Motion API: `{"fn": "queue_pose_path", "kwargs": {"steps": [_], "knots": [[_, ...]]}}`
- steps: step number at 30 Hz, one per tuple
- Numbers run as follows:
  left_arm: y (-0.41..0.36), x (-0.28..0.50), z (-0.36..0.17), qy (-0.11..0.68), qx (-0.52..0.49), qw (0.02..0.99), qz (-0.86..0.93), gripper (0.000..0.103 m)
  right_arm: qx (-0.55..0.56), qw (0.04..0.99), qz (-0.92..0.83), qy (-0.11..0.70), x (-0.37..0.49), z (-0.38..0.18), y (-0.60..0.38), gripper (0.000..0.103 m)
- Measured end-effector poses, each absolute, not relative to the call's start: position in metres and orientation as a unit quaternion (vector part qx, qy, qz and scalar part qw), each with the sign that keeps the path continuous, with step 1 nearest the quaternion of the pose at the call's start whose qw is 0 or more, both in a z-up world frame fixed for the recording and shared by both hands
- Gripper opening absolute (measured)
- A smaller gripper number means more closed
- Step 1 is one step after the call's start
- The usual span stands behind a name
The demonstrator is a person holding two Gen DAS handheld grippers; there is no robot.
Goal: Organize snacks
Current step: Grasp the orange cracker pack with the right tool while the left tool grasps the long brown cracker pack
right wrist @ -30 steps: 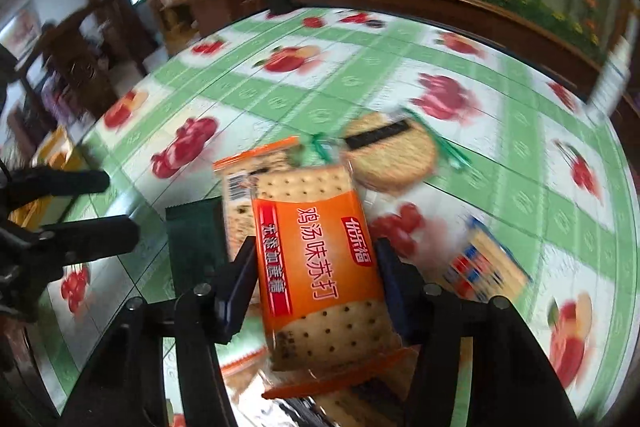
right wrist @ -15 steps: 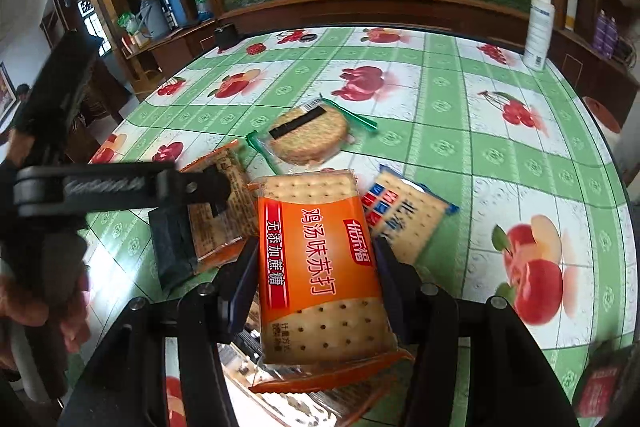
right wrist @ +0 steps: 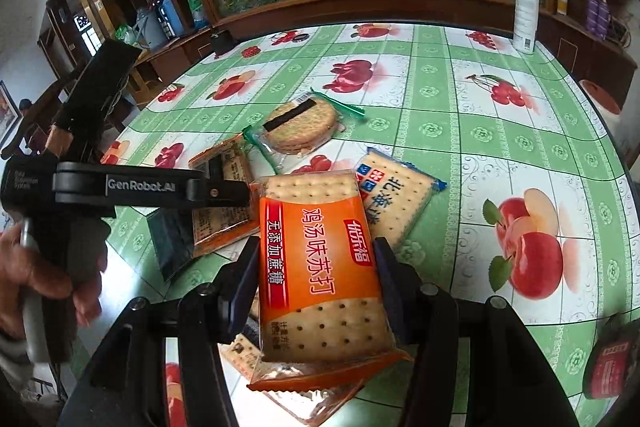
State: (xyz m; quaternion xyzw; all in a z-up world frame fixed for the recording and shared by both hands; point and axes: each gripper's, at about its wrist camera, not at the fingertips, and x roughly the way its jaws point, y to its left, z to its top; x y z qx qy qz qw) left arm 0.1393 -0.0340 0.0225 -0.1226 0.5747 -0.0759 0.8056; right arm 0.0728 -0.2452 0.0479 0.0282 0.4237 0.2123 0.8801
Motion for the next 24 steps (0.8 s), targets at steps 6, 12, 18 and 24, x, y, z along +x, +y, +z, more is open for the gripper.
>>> {"fn": "queue_pose_path", "kwargs": {"steps": [6, 12, 18, 24], "knots": [[-0.032, 0.142, 0.024, 0.584, -0.143, 0.795, -0.077, 0.068, 0.03, 0.881, 0.22, 0.418, 0.07, 0.051, -0.239, 0.055], [-0.048, 0.148, 0.023, 0.582, -0.165, 0.795, -0.056, 0.084, 0.037, 0.882, 0.214, 0.417, 0.072, 0.052, -0.242, 0.055], [-0.059, 0.146, 0.02, 0.583, -0.083, 0.806, -0.063, 0.083, 0.048, 0.883, 0.216, 0.414, 0.07, 0.054, -0.249, 0.049], [-0.028, 0.149, 0.021, 0.589, -0.09, 0.801, -0.061, 0.078, 0.037, 0.882, 0.214, 0.419, 0.069, 0.052, -0.246, 0.047]]}}
